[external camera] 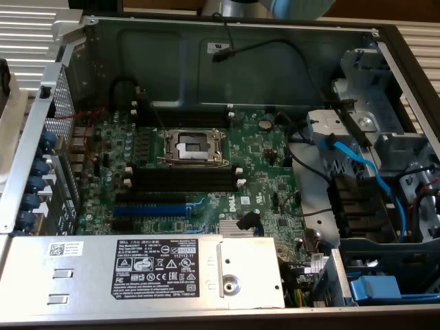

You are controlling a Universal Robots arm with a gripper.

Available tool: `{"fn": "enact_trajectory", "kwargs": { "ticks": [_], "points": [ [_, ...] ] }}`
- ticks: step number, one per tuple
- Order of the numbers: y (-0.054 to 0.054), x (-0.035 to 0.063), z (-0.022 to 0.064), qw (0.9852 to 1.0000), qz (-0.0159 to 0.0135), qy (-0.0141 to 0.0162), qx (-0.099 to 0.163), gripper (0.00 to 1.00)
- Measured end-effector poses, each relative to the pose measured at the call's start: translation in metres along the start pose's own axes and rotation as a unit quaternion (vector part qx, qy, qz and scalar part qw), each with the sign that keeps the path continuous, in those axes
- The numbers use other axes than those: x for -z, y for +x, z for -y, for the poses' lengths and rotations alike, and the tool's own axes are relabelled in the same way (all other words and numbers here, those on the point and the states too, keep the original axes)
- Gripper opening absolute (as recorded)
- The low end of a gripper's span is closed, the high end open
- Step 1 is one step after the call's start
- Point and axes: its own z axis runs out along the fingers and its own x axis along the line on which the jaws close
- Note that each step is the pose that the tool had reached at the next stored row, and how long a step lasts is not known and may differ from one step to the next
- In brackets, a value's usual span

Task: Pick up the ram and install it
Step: 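Pick up the ram and move it above insertion slot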

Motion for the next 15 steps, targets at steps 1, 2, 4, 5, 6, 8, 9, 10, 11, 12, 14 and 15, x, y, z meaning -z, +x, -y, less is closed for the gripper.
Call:
{"fn": "enact_trajectory", "kwargs": {
  "ticks": [1, 2, 4, 5, 6, 8, 9, 10, 11, 12, 14, 15],
  "points": [
    [0.000, -0.0017, -0.0001, 1.0000, 0.0000, 0.0000, 0.000, 0.10],
    [0.000, -0.0035, -0.0001, 1.0000, 0.0000, -0.0001, 0.000, 0.10],
    [0.001, -0.0072, -0.0003, 1.0000, 0.0001, 0.0000, -0.001, 0.10],
    [0.001, -0.0090, -0.0004, 1.0000, 0.0001, 0.0000, -0.001, 0.10],
    [0.001, -0.0109, -0.0005, 1.0000, 0.0002, 0.0001, -0.001, 0.10],
    [0.002, -0.0145, -0.0008, 1.0000, 0.0002, 0.0000, -0.001, 0.10],
    [0.003, -0.0163, -0.0009, 1.0000, 0.0002, 0.0000, -0.001, 0.10],
    [0.003, -0.0181, -0.0011, 1.0000, 0.0002, -0.0001, -0.001, 0.10],
    [0.004, -0.0200, -0.0012, 1.0000, 0.0002, 0.0000, -0.001, 0.10],
    [0.004, -0.0217, -0.0013, 1.0000, 0.0002, 0.0000, -0.001, 0.10],
    [0.005, -0.0255, -0.0016, 1.0000, 0.0003, 0.0000, -0.001, 0.10],
    [0.006, -0.0272, -0.0017, 1.0000, 0.0003, 0.0000, -0.001, 0.10]
  ]
}}
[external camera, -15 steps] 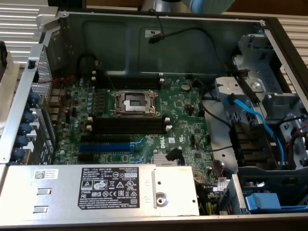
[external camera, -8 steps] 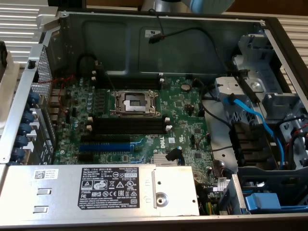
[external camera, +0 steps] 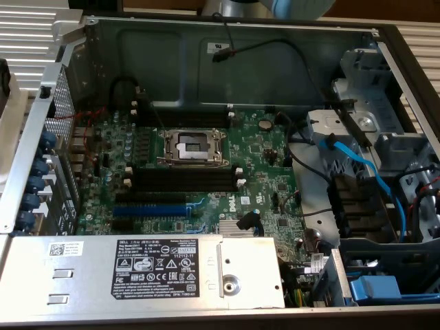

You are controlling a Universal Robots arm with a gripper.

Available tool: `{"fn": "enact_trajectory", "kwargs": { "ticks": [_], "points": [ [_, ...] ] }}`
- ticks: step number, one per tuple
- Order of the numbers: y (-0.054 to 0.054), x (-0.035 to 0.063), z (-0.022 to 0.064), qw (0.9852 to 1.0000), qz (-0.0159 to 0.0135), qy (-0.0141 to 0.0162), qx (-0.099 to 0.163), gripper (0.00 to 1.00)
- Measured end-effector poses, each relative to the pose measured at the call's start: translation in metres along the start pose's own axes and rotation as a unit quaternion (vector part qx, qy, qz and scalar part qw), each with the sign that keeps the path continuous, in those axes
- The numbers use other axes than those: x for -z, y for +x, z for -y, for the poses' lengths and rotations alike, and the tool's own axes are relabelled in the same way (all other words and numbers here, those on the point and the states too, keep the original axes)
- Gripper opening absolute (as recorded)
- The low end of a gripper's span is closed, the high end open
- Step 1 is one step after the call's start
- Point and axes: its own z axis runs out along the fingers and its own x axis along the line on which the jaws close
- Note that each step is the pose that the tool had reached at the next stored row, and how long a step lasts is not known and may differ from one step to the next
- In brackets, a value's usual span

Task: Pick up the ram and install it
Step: 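Pick up the ram and move it above insertion slot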

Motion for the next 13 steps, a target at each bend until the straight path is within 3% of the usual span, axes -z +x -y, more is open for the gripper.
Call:
{"fn": "enact_trajectory", "kwargs": {
  "ticks": [6, 13],
  "points": [
    [0.006, -0.0110, -0.0002, 1.0000, 0.0002, 0.0000, 0.000, 0.10],
    [0.013, -0.0240, 0.0059, 1.0000, 0.0003, 0.0002, 0.000, 0.10]
  ]
}}
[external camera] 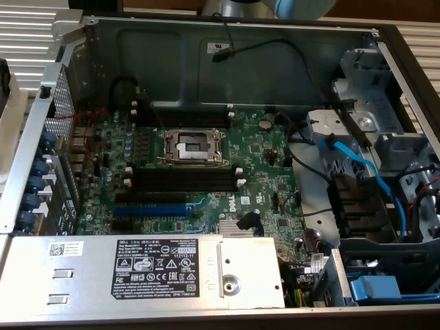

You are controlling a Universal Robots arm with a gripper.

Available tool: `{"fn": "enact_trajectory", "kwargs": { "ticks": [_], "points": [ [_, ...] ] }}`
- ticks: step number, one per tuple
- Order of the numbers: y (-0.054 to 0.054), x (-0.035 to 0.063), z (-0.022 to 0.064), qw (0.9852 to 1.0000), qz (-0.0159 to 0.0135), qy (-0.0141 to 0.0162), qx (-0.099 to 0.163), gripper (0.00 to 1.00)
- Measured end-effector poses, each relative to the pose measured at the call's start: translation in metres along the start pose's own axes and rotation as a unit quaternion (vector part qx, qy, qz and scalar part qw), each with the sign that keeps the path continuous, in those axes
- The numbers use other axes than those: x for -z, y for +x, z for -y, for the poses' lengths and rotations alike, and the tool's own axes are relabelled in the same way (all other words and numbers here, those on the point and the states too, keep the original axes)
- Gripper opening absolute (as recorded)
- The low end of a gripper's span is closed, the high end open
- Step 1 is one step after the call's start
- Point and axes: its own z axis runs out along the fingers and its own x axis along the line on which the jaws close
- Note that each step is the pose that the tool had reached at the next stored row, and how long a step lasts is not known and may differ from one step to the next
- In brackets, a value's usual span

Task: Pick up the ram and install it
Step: 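Pick up the ram and move it above insertion slot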

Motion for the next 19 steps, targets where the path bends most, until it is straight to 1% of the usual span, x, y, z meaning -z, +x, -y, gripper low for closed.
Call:
{"fn": "enact_trajectory", "kwargs": {
  "ticks": [9, 19],
  "points": [
    [0.000, -0.0165, 0.0021, 1.0000, 0.0001, 0.0000, 0.000, 0.10],
    [0.000, -0.0347, 0.0022, 1.0000, 0.0001, 0.0001, 0.000, 0.10]
  ]
}}
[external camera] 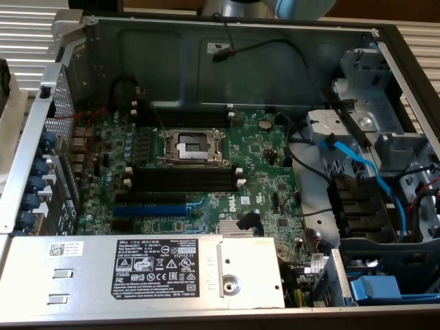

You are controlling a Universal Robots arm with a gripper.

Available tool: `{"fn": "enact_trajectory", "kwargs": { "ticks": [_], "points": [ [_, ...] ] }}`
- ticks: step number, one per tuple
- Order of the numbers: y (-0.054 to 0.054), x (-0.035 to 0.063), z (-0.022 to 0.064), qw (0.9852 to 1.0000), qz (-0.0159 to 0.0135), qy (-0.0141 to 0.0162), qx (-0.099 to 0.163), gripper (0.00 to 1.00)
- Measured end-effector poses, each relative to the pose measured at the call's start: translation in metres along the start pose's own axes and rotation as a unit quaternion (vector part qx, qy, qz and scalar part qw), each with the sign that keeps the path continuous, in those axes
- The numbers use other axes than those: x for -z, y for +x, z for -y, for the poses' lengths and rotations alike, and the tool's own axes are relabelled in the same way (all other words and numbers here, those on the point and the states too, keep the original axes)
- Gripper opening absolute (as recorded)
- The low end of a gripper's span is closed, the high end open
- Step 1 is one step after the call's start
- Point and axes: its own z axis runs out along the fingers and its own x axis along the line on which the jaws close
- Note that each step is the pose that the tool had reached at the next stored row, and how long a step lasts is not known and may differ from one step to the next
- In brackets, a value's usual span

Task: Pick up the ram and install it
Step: 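Pick up the ram and move it above insertion slot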

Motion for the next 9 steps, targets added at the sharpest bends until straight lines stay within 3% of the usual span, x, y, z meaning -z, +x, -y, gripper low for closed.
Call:
{"fn": "enact_trajectory", "kwargs": {
  "ticks": [9],
  "points": [
    [0.000, -0.0164, -0.0006, 1.0000, 0.0000, 0.0000, 0.000, 0.10]
  ]
}}
